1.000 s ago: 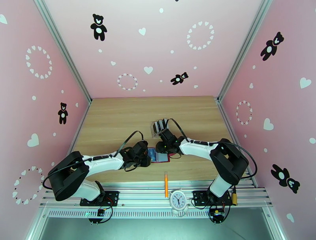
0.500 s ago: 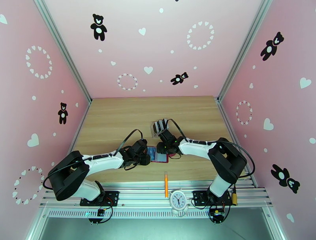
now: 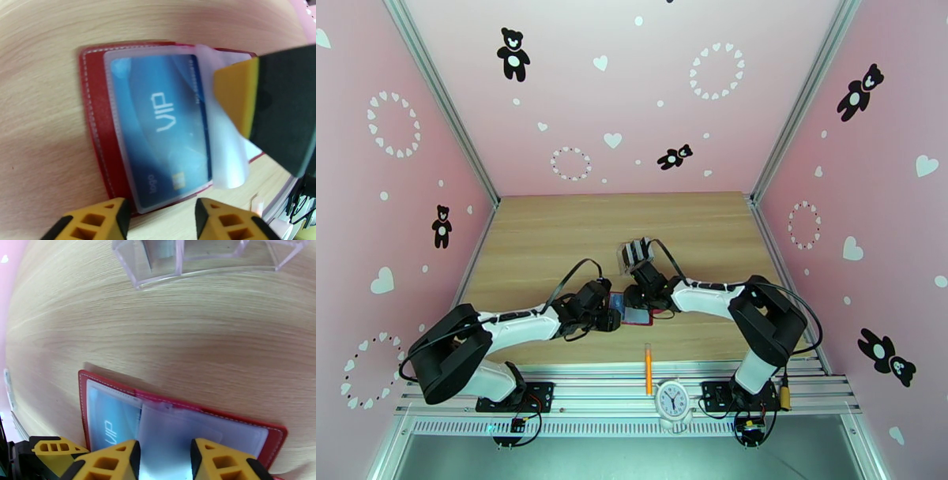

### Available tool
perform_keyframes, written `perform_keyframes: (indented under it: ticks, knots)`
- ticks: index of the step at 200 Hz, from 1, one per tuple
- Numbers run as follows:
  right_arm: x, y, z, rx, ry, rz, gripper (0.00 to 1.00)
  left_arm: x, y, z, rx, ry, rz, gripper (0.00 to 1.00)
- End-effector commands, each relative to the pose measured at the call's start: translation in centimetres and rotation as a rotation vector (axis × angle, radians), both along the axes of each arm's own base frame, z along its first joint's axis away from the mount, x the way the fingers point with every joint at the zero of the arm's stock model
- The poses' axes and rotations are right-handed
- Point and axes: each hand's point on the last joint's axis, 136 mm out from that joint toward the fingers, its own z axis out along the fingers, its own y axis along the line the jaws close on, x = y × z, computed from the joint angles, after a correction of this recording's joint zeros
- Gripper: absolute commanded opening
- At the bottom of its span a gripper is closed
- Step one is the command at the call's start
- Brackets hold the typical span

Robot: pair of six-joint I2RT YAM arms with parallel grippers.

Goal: Put the credit cards into the card holder

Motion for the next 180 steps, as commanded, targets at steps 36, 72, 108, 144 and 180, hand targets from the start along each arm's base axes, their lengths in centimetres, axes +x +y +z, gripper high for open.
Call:
perform_keyframes:
  ticks: [36, 72, 108, 144, 180]
  knots:
    - [-1.3, 1.4, 0.6, 0.145, 0.046, -0.014, 0.41, -1.2, 0.1, -0.4, -0.029, 0.029, -0.034, 0.58]
    - [-1.4, 2.2, 1.4, 0.216, 0.052, -0.025, 0.41, -1.3, -0.4, 0.2, -0.07, 0.024, -0.043, 0.6]
    - [-1.4, 2.8, 2.2, 0.262, 0.053, -0.022, 0.41, -1.2, -0.3, 0.4, -0.074, 0.019, -0.04, 0.61]
    - [-1.4, 3.6, 2.7, 0.308, 0.061, -0.015, 0.41, -0.9, 0.4, -0.2, -0.012, 0.019, -0.023, 0.61]
    - [-1.3, 3.7, 3.8, 0.325, 0.044, -0.011, 0.41, -0.7, 1.3, -1.4, 0.059, 0.034, -0.002, 0.56]
